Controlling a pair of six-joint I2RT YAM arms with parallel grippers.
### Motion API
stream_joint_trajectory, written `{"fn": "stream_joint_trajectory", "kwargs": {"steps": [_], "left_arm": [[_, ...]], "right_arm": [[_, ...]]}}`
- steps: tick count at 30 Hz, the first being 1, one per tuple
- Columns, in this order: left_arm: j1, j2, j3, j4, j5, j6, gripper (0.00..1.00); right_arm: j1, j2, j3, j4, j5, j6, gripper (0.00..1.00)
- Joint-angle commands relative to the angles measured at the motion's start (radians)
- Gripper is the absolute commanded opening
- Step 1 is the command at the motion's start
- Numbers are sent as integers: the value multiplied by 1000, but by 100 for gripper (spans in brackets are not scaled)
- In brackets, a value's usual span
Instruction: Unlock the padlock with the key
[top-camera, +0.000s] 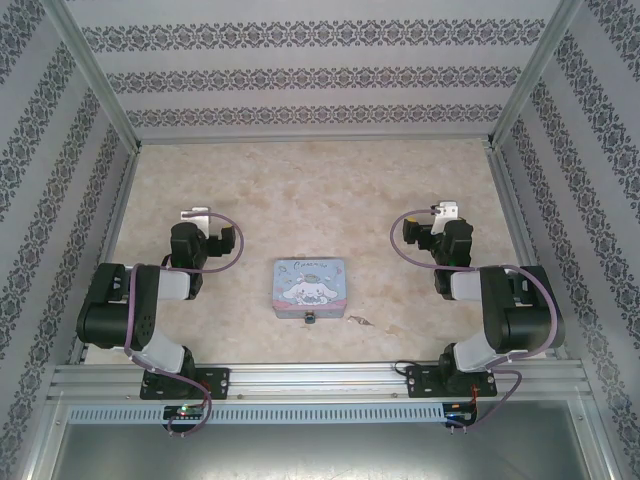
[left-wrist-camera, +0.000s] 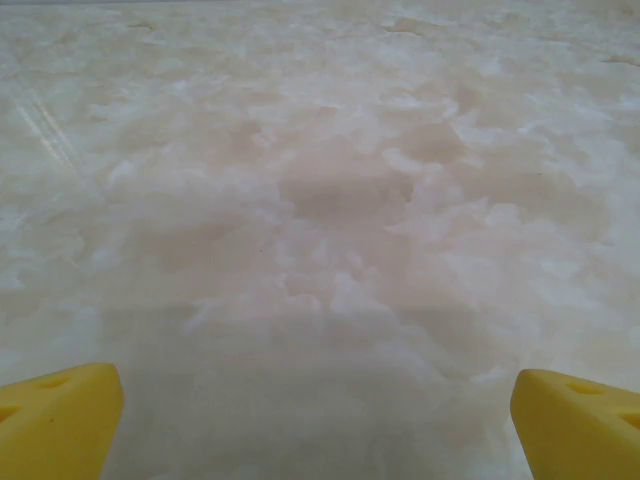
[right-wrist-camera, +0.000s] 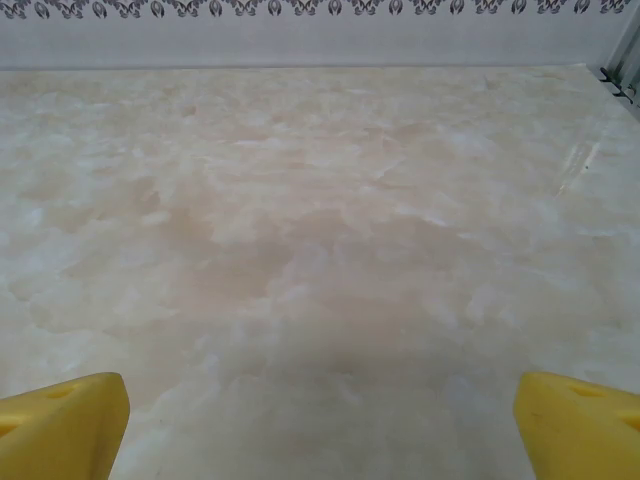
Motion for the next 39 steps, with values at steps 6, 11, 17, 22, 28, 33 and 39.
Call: {"fn": "stream_joint_trajectory", "kwargs": {"steps": [6,11,17,22,28,33,39], "left_arm": [[10,3,11,37,11,16,100],[11,4,11,37,11,16,100],[11,5,11,36,11,14,100],[12,4,15,33,13,14,100],[13,-21,28,-11,38,22,100],[12,-110,89,-186,-1,8,100],[12,-193,191,-416,-24,-55,100]], "right_arm": [[-5,-12,7,29,-18,3,98],[-5,-11,8,29,-18,4,98],[-5,-9,11,26,-6,10,98],[-6,-9,12,24,-6,12,98],[-6,-17,8,27,25,21,98],[-6,-134,56,-167,106,58,98],[-14,-304,208,-617,196,275,98]]}}
